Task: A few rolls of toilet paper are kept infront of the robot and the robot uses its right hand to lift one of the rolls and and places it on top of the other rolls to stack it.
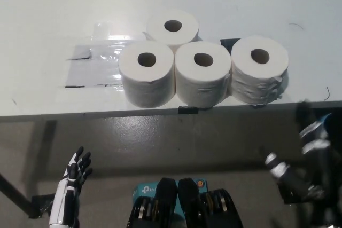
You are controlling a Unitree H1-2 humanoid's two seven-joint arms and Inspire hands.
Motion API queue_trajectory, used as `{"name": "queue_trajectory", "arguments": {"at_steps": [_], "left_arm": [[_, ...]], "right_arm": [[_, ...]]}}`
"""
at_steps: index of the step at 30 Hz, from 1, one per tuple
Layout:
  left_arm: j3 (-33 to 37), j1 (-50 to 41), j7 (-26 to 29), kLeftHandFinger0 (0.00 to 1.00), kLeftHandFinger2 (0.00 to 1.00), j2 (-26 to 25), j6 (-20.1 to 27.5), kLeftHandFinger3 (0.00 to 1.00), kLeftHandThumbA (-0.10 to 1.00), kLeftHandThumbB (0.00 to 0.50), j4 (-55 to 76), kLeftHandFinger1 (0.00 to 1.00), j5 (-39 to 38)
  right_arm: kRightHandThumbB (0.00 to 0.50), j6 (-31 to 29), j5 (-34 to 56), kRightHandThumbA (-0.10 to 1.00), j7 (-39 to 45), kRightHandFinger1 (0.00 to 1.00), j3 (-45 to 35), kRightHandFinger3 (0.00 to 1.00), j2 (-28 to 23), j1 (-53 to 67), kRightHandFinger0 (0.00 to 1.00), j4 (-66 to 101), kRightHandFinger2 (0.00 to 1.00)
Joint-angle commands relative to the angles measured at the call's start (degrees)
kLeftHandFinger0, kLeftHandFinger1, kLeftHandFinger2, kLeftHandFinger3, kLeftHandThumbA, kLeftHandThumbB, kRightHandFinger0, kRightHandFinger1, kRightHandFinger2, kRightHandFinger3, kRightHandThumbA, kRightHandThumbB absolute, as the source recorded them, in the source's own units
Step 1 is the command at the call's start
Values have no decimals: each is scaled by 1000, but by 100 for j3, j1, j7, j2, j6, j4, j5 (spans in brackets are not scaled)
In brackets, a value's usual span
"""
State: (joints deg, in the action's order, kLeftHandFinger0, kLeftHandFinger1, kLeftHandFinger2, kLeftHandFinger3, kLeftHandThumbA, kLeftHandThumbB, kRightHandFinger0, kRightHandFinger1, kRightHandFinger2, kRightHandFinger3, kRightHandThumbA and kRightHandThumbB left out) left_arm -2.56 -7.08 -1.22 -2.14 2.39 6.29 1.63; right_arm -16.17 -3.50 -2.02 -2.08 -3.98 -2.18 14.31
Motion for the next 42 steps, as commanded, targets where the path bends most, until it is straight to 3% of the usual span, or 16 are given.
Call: {"name": "queue_trajectory", "arguments": {"at_steps": [1,4,6,7,10,12,14,19,20,21,23,28,29,31,35,42], "left_arm": [[-87,25,148,1000,1000,11,312,1000,1000,0,354,1000,21],[-91,18,131,1000,1000,8,364,1000,1000,9,316,1000,15],[-110,18,133,1000,1000,-12,376,1000,1000,0,308,1000,27],[-118,15,123,1000,1000,-20,373,1000,1000,2,306,1000,10],[-123,8,112,1000,1000,-3,326,1000,1000,8,325,1000,-32],[-138,55,131,1000,1000,-2,324,1000,1000,8,310,1000,-19],[-155,65,121,1000,1000,-22,321,1000,1000,0,297,1000,-32],[-159,43,141,1000,1000,0,357,1000,1000,32,294,1000,-22],[-159,46,144,1000,1000,1,377,1000,1000,33,281,1000,-21],[-157,45,135,1000,1000,-6,395,1000,1000,15,271,1000,-23],[-156,116,140,1000,1000,-7,420,1000,1000,28,214,1000,-17],[-147,69,104,1000,1000,9,341,1000,1000,40,273,1000,-80],[-145,71,110,1000,1000,9,336,1000,1000,70,274,1000,-64],[-138,70,113,1000,1000,-6,329,1000,1000,51,281,1000,-24],[-133,83,100,1000,1000,6,321,1000,1000,71,249,1000,-52],[-123,69,85,1000,1000,-19,321,1000,1000,69,243,1000,-32]], "right_arm": [[163,2271,476,722,401,1000,-915,1000,-1783,-2024,1000,1829,1000],[215,3105,322,712,1049,1000,-758,1000,-2833,-3146,1000,1292,1000],[219,3472,329,685,1313,1000,-563,1000,-3155,-3756,1000,908,1000],[198,3978,452,700,1706,1000,-284,1000,-3477,-4358,1000,532,1000],[271,4224,229,766,2602,1000,426,1000,-3885,-5422,1000,-532,1000],[280,4098,-231,801,2955,1000,898,1000,-3794,-6082,1000,-1352,1000],[264,3992,-406,752,3231,1000,1257,1000,-3555,-6597,1000,-2281,1000],[346,4198,-1042,786,4006,1000,2249,1000,-3295,-7466,1000,-3839,1000],[400,4279,-1045,790,4206,1000,2408,1000,-3263,-7605,1000,-4096,1000],[385,4159,-1197,828,4527,1000,2684,1000,-3221,-7807,1000,-4495,1000],[322,4086,-1258,780,4779,1000,2924,1000,-3030,-8146,1000,-5274,1000],[310,3776,-1351,840,5077,1000,3386,1000,-2736,-8452,1000,-6288,1000],[356,3691,-1386,866,5215,1000,3550,1000,-2677,-8507,1000,-6433,1000],[352,3555,-1495,914,5313,1000,3780,1000,-2632,-8548,1000,-6514,1000],[371,3366,-1664,997,5509,1000,4220,1000,-2530,-8731,1000,-6842,1000],[385,3185,-1773,1000,5648,1000,4647,1000,-2411,-8901,1000,-7322,1000]]}}
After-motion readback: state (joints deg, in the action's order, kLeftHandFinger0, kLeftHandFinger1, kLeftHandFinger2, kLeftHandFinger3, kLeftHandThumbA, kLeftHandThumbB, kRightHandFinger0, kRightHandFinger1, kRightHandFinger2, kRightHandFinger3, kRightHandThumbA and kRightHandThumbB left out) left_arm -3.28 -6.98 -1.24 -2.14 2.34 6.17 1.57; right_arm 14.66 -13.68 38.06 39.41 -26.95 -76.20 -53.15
